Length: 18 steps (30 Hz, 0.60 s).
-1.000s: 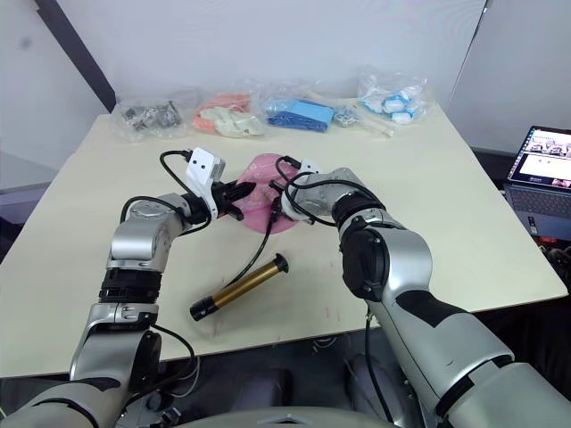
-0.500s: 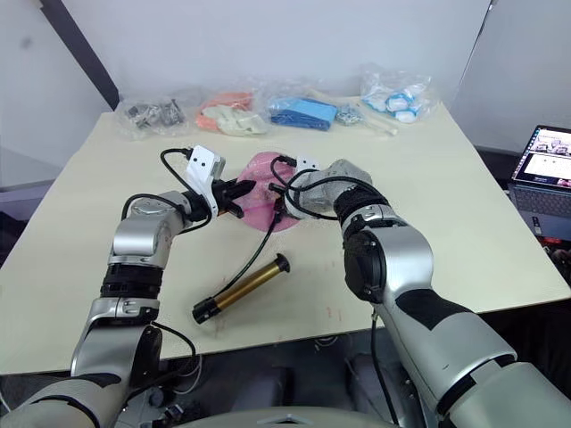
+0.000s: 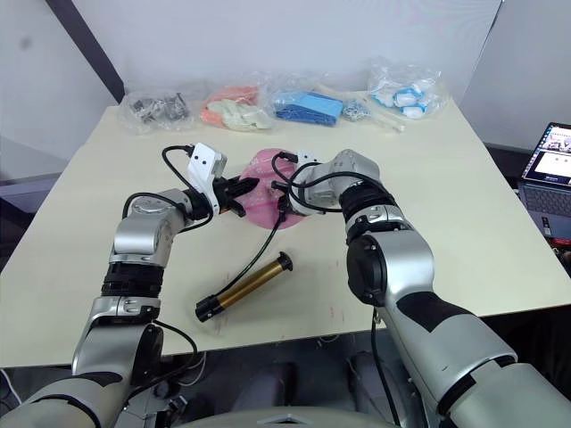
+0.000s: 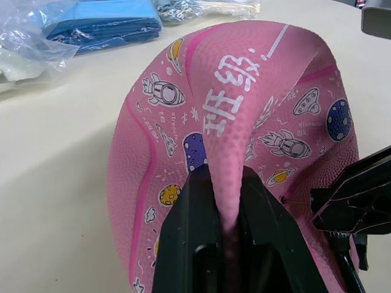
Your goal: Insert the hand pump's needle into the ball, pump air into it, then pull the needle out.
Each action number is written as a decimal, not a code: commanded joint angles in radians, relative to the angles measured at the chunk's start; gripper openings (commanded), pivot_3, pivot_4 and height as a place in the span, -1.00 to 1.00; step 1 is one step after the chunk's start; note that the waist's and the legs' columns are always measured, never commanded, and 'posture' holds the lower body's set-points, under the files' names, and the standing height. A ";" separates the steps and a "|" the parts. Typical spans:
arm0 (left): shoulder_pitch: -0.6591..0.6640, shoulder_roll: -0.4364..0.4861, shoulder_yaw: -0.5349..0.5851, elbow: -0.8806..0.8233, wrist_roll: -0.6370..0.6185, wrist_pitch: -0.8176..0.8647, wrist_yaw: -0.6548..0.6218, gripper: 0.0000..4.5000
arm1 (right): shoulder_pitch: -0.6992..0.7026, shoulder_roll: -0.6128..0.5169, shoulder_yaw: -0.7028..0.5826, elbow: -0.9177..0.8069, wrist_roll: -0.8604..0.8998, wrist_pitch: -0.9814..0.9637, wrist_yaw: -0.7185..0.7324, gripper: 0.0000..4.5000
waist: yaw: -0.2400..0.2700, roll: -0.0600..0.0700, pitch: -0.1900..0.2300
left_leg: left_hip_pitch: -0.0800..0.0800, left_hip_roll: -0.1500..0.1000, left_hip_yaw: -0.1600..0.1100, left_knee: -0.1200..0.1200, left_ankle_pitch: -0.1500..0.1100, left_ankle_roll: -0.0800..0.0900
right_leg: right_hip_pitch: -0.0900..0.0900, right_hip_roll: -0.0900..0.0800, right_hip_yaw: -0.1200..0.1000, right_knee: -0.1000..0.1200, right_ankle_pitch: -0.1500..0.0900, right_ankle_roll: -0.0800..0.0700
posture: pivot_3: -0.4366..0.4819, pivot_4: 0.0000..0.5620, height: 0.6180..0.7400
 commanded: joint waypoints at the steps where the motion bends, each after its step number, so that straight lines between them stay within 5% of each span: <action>1: 0.061 -0.036 -0.118 0.067 0.011 0.040 -0.067 -0.97 | 0.015 0.016 0.012 -0.065 0.001 0.016 -0.018 -0.85 | 0.002 0.000 0.000 | 0.000 0.000 0.000 0.000 0.000 0.000 | 0.000 0.000 0.000 0.000 0.000 0.000 | -0.05 -0.47 1.00; 18: 0.062 -0.037 -0.111 0.072 0.014 0.030 -0.060 -0.97 | 0.095 0.034 0.057 -0.296 -0.009 0.154 -0.046 -0.85 | 0.006 0.001 0.001 | -0.003 -0.001 0.001 0.000 0.000 0.000 | -0.002 -0.001 0.001 0.000 0.000 0.000 | -0.05 -0.47 1.00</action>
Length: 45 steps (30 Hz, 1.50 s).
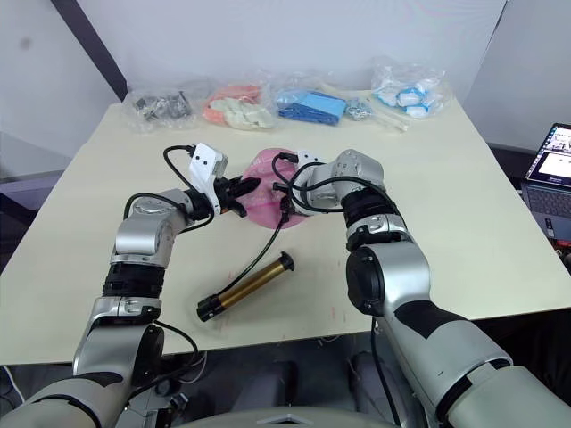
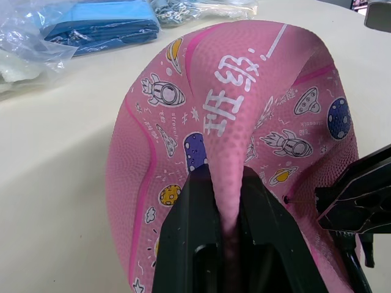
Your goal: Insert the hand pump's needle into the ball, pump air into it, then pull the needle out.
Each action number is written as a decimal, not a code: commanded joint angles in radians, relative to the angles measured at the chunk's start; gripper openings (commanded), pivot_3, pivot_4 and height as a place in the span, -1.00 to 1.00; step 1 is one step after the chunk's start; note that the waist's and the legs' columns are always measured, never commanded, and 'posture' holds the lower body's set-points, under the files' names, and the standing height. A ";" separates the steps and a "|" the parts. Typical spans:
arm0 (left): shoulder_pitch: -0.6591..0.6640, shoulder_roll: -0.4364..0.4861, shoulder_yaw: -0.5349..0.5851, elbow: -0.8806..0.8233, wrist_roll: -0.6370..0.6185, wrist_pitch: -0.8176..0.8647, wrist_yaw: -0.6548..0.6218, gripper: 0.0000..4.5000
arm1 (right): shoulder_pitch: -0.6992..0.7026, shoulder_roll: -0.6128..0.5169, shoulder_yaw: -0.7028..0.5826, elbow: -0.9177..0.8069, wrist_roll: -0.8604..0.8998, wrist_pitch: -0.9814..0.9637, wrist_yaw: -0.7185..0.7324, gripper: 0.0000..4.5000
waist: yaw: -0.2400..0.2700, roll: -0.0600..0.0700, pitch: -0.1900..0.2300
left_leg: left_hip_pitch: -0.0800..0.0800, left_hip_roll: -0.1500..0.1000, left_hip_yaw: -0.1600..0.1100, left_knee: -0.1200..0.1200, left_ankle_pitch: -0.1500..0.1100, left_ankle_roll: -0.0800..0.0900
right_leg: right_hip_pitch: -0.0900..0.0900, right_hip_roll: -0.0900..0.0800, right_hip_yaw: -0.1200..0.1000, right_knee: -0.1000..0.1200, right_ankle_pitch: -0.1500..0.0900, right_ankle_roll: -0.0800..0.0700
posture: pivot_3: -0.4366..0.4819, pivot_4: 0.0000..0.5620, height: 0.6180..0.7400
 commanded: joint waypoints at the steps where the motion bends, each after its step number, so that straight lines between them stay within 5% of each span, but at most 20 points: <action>1: 0.062 -0.031 -0.109 0.071 0.018 0.046 -0.047 -0.97 | 0.022 0.016 0.013 -0.094 0.000 0.034 -0.020 -0.85 | 0.002 0.001 0.000 | 0.000 0.000 0.000 0.000 0.000 0.000 | 0.000 0.000 0.000 0.000 0.000 0.000 | -0.05 -0.47 1.00; 15: 0.053 -0.034 -0.108 0.086 0.027 0.034 -0.048 -0.97 | 0.102 0.049 0.032 -0.327 0.008 0.184 -0.045 -0.85 | 0.023 0.003 0.002 | -0.013 -0.010 -0.003 0.001 0.000 0.000 | -0.008 -0.009 -0.001 -0.003 0.002 0.003 | -0.05 -0.47 1.00; 20: 0.052 -0.035 -0.110 0.084 0.026 0.036 -0.047 -1.00 | 0.113 0.044 0.040 -0.335 0.001 0.181 -0.040 0.02 | 0.026 0.004 0.002 | -0.014 -0.013 -0.003 0.001 0.000 0.000 | -0.009 -0.011 -0.001 -0.003 0.002 0.003 | -0.05 -0.47 1.00; 30: 0.053 -0.033 -0.113 0.087 0.024 0.033 -0.041 -1.00 | 0.155 0.024 0.067 -0.464 0.006 0.277 -0.018 0.02 | 0.028 0.004 0.002 | -0.014 -0.017 -0.004 0.001 0.000 0.000 | -0.008 -0.015 -0.002 -0.003 0.002 0.003 | -0.05 -0.47 1.00; 36: 0.050 -0.032 -0.116 0.092 0.022 0.030 -0.038 -1.00 | 0.245 -0.040 0.229 -0.673 0.029 0.353 0.082 0.02 | 0.029 0.004 0.002 | -0.015 -0.017 -0.004 0.001 0.000 0.000 | -0.008 -0.015 -0.002 -0.003 0.002 0.004 | -0.05 -0.47 1.00; 45: 0.042 -0.035 -0.116 0.093 0.022 0.028 -0.030 -1.00 | 0.358 -0.149 0.417 -0.867 -0.003 0.209 0.204 0.02 | 0.029 0.003 0.002 | -0.015 -0.017 -0.006 0.003 0.000 0.000 | -0.008 -0.015 -0.004 -0.002 0.002 0.004 | -0.05 -0.47 1.00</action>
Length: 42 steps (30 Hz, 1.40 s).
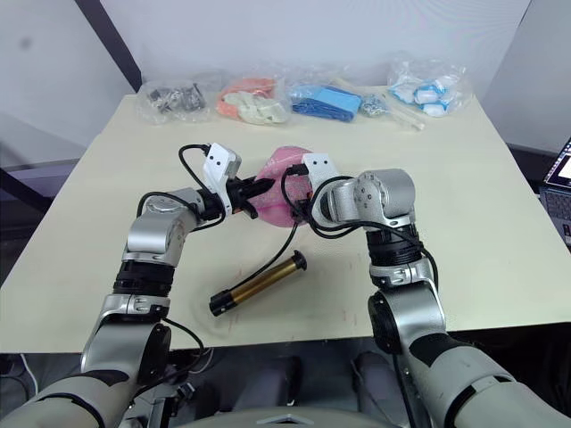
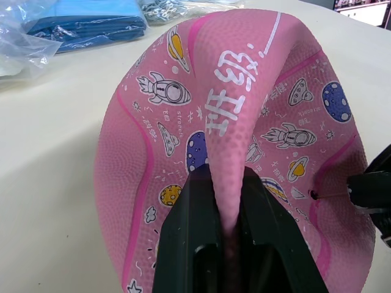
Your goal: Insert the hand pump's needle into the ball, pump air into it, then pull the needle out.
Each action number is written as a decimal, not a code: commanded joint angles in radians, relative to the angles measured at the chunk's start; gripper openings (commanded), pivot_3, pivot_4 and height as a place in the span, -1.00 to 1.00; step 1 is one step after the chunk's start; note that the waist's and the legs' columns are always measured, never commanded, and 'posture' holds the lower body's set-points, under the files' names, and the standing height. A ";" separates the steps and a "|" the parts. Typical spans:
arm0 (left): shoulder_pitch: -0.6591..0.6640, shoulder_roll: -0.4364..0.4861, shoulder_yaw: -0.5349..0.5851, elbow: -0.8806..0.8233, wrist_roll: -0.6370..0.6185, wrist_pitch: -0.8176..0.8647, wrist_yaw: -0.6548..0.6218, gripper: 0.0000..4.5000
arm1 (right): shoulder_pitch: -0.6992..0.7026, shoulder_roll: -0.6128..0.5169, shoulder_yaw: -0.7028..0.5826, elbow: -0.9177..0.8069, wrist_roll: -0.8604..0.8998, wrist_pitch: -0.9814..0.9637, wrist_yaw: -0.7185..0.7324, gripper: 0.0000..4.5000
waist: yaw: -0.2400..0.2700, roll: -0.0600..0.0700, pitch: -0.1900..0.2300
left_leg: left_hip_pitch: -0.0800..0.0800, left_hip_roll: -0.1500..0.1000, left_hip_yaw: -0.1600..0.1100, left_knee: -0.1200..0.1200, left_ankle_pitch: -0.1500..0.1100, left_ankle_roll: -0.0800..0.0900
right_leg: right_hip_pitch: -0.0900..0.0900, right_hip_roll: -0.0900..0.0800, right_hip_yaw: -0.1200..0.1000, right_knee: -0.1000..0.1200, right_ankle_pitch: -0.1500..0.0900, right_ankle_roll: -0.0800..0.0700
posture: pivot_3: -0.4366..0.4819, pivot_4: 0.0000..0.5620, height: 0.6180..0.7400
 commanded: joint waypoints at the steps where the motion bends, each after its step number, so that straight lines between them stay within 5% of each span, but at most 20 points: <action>1: 0.059 -0.017 -0.076 0.087 0.032 0.048 0.002 -1.00 | 0.041 -0.057 0.085 -0.135 -0.008 -0.090 0.068 0.02 | 0.000 0.000 0.000 | 0.000 0.000 0.000 0.000 0.000 0.000 | 0.000 0.000 0.000 0.000 0.000 0.000 | -0.05 -0.47 1.00; 27: 0.054 -0.019 -0.065 0.114 0.035 0.027 0.020 -1.00 | 0.295 -0.061 0.282 -0.330 -0.163 -0.387 0.104 0.02 | 0.001 0.000 0.000 | 0.000 0.000 -0.001 0.002 0.000 0.000 | 0.000 0.000 0.000 0.001 -0.001 0.002 | -0.05 -0.47 1.00; 42: 0.045 -0.016 -0.067 0.132 0.035 0.016 0.019 -1.00 | 0.321 -0.014 0.252 -0.311 -0.186 -0.460 0.104 0.02 | 0.001 -0.001 0.000 | 0.001 0.000 -0.001 0.002 0.002 -0.003 | 0.000 0.000 0.000 0.004 -0.001 0.002 | -0.05 -0.47 1.00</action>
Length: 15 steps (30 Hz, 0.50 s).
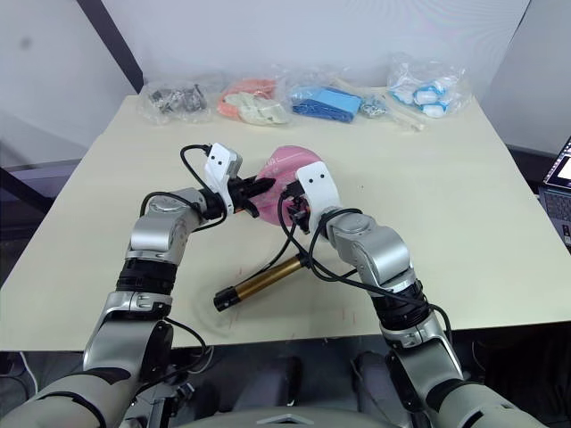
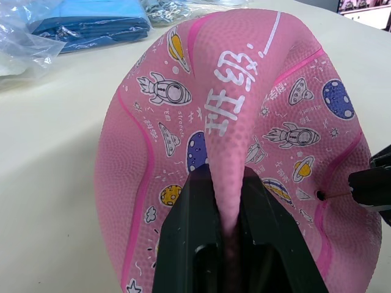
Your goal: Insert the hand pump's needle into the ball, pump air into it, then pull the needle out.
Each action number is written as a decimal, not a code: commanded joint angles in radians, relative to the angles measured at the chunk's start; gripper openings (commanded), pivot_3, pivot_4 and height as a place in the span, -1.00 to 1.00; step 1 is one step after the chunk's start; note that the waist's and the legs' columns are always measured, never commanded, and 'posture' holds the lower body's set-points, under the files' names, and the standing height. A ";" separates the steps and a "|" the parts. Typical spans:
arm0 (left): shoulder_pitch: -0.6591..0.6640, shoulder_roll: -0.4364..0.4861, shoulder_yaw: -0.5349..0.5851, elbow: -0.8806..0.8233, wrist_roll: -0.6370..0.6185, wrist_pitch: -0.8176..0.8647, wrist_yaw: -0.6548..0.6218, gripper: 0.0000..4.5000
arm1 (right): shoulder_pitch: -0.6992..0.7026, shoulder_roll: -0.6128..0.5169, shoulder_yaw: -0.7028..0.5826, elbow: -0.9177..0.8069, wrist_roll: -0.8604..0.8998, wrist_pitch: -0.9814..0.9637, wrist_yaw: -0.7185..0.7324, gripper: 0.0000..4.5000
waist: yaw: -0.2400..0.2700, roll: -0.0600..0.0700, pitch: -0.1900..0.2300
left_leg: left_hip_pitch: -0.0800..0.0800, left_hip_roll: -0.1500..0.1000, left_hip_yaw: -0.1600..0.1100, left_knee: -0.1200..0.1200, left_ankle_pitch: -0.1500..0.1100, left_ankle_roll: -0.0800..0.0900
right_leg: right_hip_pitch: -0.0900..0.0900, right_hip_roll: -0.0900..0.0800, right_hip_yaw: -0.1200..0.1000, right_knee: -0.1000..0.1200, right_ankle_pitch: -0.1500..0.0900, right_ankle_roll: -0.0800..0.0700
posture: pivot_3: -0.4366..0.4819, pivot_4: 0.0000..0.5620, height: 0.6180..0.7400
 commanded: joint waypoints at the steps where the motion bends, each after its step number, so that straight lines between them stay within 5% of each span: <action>1: 0.059 -0.009 -0.067 0.090 0.035 0.043 0.001 -1.00 | -0.003 0.030 -0.035 -0.016 0.001 -0.027 -0.009 0.02 | 0.000 0.000 0.000 | 0.000 0.000 0.000 0.000 0.000 0.000 | 0.000 0.000 0.000 0.000 0.000 0.000 | -0.05 -0.47 1.00; 15: 0.060 -0.015 -0.069 0.089 0.034 0.042 0.002 -1.00 | -0.010 0.072 -0.090 0.013 -0.001 -0.003 -0.024 0.02 | 0.000 0.000 0.000 | 0.000 0.000 0.000 0.000 0.000 0.000 | 0.000 0.000 0.000 0.001 0.000 0.000 | -0.05 -0.47 1.00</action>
